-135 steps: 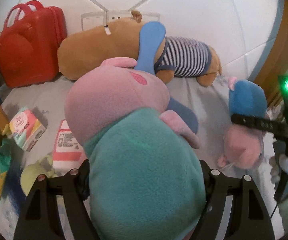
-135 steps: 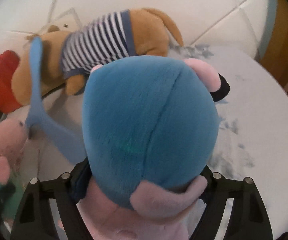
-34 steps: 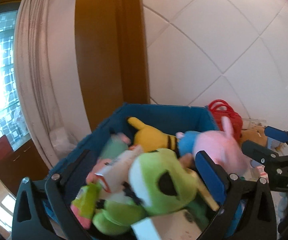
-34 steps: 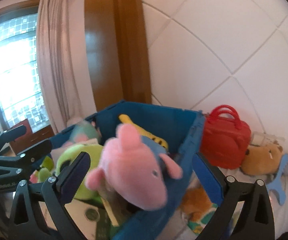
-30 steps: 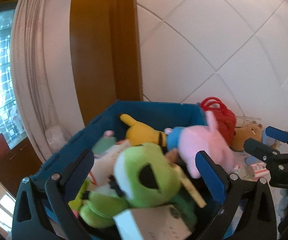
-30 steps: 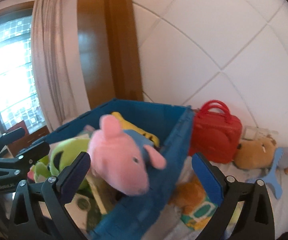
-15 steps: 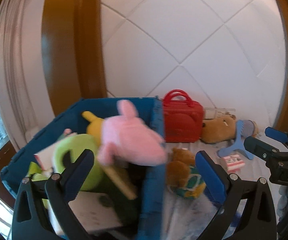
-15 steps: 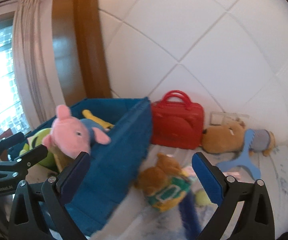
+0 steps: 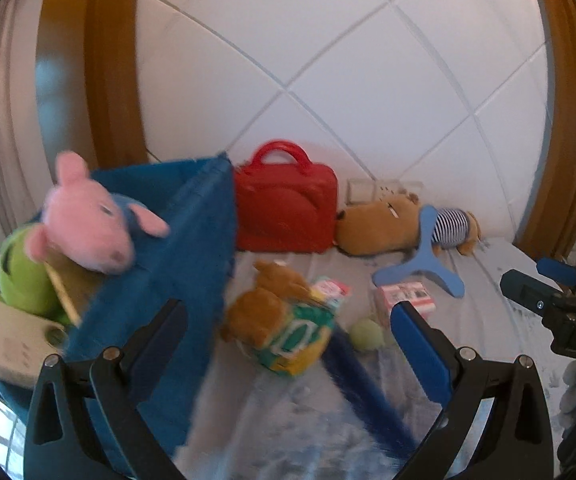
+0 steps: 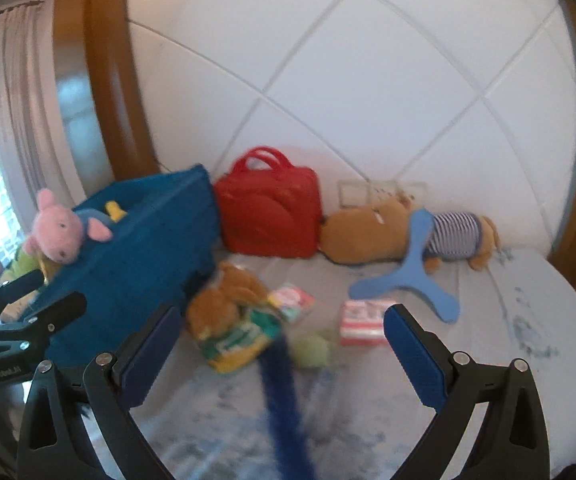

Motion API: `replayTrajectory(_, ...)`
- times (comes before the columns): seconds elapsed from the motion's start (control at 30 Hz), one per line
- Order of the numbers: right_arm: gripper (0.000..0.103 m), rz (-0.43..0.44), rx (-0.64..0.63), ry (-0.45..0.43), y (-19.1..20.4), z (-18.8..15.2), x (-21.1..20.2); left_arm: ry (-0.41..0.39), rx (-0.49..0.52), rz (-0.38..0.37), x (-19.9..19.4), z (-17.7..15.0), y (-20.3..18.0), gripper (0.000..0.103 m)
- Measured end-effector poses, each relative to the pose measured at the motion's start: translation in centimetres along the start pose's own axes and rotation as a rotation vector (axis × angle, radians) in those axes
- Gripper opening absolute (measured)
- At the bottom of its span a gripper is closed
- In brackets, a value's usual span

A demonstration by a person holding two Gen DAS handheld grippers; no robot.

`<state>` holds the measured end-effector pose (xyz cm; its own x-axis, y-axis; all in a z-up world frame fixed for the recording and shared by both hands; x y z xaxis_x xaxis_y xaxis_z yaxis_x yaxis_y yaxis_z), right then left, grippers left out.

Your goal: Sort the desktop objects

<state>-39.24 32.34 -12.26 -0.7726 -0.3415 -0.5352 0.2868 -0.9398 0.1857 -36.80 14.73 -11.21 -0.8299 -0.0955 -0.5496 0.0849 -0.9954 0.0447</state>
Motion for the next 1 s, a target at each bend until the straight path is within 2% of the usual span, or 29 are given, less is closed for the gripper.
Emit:
replayTrajectory(0.13,0.103,-0.008,0.025,0.047,-4.1,-2.1,0.5,0.053,0.001,-0.004,1.5,-2.0,-2.5,0.103)
replayTrajectory(0.33,0.103,-0.034,0.077,0.083,-8.1,-3.9,2.3,0.138,0.003,0.011,4.9,-4.8,-3.0,0.103)
replayTrajectory(0.47,0.103,-0.035,0.094,0.100,-8.5,-4.5,4.2,0.182,-0.006,0.015,7.5,-5.9,-2.6,0.103)
replayTrajectory(0.67,0.103,-0.027,0.063,0.169,-7.4,-6.0,9.4,0.267,0.000,0.003,13.3,-8.4,-1.8,0.103)
replayTrajectory(0.9,0.103,-0.051,0.060,0.300,-7.7,-10.0,17.2,0.375,0.013,-0.012,20.4,-12.4,-1.0,0.103)
replayTrajectory(1.0,0.103,-0.059,0.066,0.353,-8.1,-11.5,20.0,0.385,0.024,-0.020,23.0,-13.2,-1.1,0.103)
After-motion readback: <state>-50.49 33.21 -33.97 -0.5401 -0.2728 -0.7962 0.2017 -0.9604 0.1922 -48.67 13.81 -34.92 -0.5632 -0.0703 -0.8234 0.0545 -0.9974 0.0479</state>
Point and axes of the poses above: each gripper's, at about its wrist camera, not at the fingertips, and x roughly the way its jaws point, y to its left, z to its top, the point moved 10 cm from there along x, roughly the way its jaws point, and after that the axes turned 4 degrees about z, right-handed, at the moved point
